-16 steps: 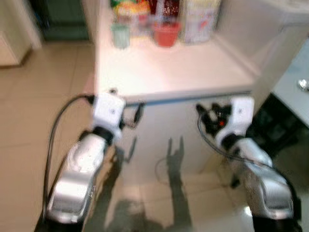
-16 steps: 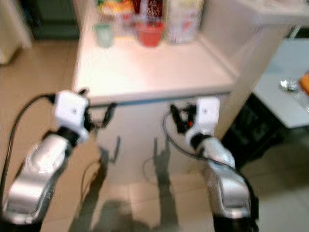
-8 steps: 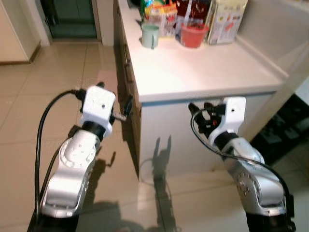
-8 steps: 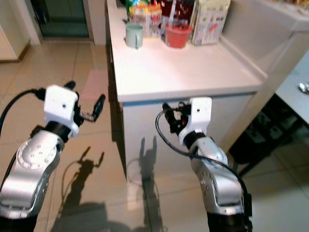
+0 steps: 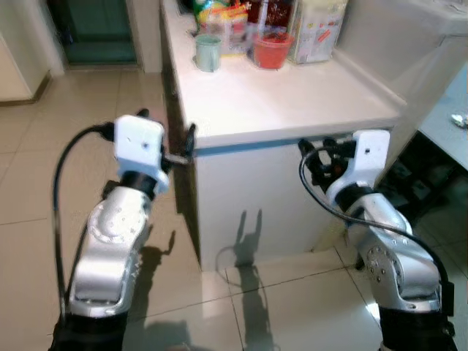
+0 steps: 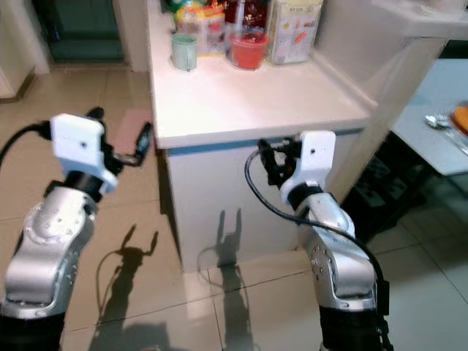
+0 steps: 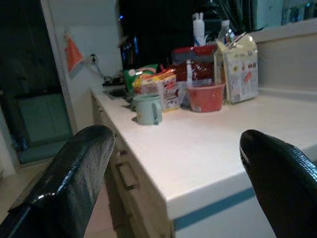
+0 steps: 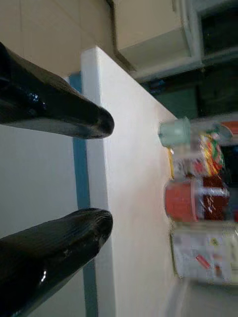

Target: Setting the table

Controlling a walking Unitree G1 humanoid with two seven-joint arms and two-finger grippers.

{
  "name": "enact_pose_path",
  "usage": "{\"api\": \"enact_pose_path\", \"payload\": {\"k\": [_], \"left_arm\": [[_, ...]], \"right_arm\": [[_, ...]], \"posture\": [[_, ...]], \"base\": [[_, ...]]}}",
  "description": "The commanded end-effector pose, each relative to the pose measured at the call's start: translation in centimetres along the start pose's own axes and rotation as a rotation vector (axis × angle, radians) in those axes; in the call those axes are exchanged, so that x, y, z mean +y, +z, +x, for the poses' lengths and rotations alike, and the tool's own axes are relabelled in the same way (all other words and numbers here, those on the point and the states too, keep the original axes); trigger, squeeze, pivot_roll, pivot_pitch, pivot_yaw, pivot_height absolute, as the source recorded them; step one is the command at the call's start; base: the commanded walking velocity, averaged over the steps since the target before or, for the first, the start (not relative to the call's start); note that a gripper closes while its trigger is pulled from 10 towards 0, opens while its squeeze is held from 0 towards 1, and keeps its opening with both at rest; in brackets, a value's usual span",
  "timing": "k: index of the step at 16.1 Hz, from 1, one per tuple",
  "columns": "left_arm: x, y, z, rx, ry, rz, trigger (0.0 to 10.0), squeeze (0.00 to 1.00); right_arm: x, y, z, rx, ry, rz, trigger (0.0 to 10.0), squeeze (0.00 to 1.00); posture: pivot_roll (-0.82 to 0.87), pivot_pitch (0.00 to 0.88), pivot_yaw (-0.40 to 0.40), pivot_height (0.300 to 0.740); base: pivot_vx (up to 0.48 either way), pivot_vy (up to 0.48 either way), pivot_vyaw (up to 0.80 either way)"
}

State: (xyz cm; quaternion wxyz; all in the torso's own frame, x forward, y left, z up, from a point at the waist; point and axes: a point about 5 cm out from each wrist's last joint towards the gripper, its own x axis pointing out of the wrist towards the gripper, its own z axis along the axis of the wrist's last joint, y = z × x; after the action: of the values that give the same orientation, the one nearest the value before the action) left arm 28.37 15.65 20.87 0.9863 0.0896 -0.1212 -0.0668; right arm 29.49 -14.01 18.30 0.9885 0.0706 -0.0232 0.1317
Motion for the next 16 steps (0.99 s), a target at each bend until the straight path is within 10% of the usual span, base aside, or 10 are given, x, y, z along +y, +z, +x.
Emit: {"api": "enact_pose_path", "payload": {"k": [1,16], "left_arm": [[-0.41,0.34,0.33,-0.015,-0.013,-0.007,10.0,0.00],[0.43,0.39,0.43,-0.026,0.030,0.005,10.0,0.00]], "right_arm": [[-0.73,0.25,-0.09,-0.007,-0.023,-0.012,10.0,0.00],[-0.47,0.45,0.13,-0.024,0.008,-0.072,10.0,0.00]], "posture": [[0.07,0.000,-0.053,0.740],[0.07,0.000,-0.057,0.740]], "base": [[0.371,0.000,-0.80],[0.408,0.000,0.18]]}}
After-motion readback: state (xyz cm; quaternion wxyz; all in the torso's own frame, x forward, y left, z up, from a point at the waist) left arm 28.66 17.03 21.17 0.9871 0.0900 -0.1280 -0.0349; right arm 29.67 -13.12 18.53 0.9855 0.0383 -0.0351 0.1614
